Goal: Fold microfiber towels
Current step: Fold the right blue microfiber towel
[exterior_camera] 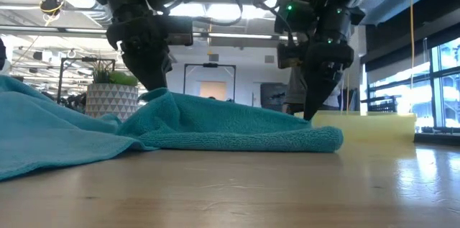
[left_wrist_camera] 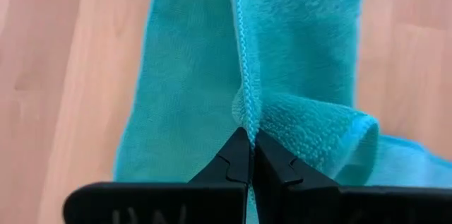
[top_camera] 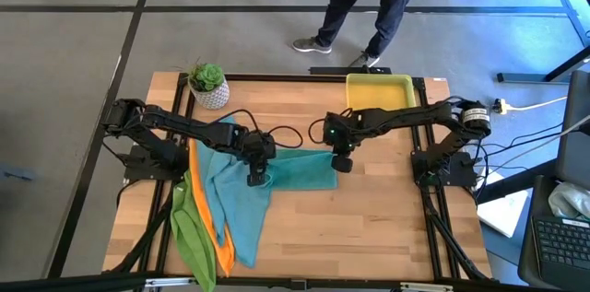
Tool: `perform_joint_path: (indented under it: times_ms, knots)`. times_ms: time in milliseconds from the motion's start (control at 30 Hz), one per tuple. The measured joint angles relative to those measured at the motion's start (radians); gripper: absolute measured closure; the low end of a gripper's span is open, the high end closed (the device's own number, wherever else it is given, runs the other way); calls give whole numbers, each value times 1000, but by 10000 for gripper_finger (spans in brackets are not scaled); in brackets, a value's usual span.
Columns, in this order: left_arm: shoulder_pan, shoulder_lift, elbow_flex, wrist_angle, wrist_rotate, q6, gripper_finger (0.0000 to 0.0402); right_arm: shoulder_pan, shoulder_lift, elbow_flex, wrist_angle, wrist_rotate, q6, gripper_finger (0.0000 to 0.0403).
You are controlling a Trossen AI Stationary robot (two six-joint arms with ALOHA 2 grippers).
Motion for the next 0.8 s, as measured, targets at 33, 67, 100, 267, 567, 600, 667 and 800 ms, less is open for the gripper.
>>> perform_joint_path:
  times_ms: [33,67,100,267,567,600,667,800]
  knots:
    - [5,0,0,-1,-10,8,401,0,10,0,4,0,-8,398]
    - [11,0,0,-1,-17,15,401,0,18,0,10,0,-11,398]
    - [16,0,0,-1,-22,24,401,0,26,0,15,-1,-11,398]
    - [43,0,0,-2,-20,38,401,-6,57,0,47,4,-10,398]
    - [85,0,0,-8,-27,123,401,-30,73,0,53,47,-10,398]
    - [90,0,0,-8,-27,133,401,-34,73,0,53,48,-10,398]
    - [101,0,0,-8,-21,141,401,-42,73,0,52,48,-10,398]
    - [113,0,1,-11,-6,143,401,-51,73,0,52,48,-11,398]
